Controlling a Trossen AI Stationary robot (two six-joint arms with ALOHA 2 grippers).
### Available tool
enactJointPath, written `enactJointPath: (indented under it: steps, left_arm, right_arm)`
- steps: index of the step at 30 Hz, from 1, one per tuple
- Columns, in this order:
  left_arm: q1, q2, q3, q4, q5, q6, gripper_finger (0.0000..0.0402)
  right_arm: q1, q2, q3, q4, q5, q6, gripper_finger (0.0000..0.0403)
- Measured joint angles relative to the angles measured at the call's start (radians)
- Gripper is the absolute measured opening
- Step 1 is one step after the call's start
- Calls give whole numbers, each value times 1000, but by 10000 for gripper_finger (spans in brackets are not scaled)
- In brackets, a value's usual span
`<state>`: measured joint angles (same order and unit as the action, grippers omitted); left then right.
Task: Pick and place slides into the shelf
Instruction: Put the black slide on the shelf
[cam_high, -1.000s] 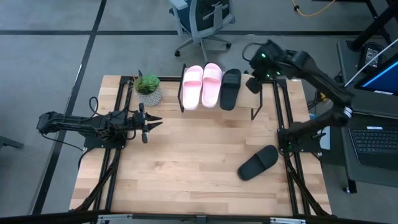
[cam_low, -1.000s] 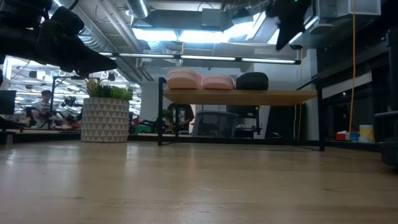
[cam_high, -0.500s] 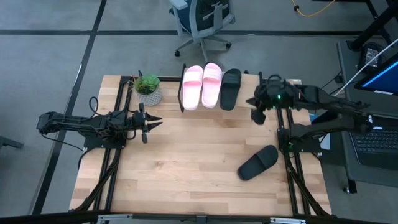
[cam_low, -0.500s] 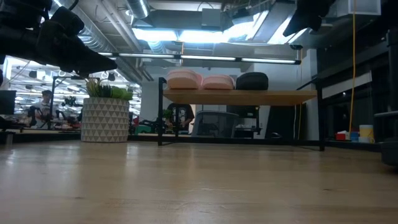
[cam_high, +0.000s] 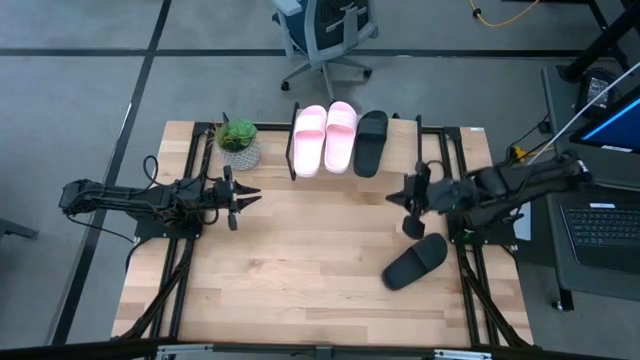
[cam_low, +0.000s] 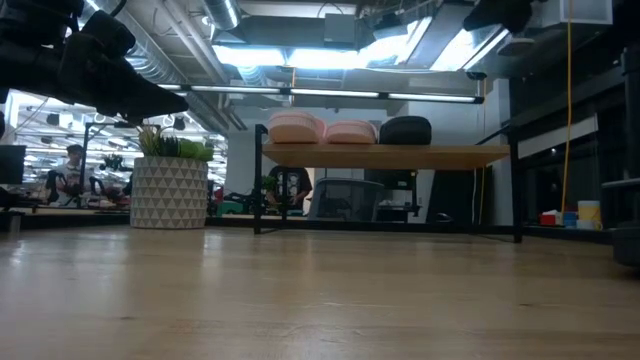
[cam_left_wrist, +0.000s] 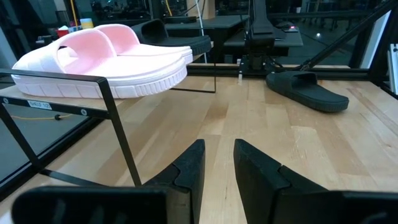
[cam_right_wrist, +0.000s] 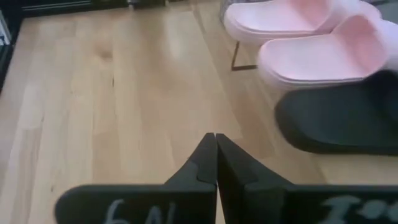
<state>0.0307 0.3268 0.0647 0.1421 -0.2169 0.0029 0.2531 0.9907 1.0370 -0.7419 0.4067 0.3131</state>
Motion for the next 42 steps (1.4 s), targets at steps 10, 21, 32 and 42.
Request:
enactJointPath:
  steps: [10, 21, 32, 42]
  left_arm:
    - [0, 0, 0, 0, 0, 0, 78]
    - [0, 0, 0, 20, 0, 7, 78]
    - [0, 0, 0, 33, 0, 7, 78]
    - [0, 0, 0, 32, -1, 8, 78]
  right_arm:
    - [222, 148, 4, -26, 177, 247, 0]
    - [297, 380, 227, -459, 173, 656, 0]
    - [386, 595, 490, -703, 53, 917, 0]
    - [467, 713, 539, -766, -121, 1195, 0]
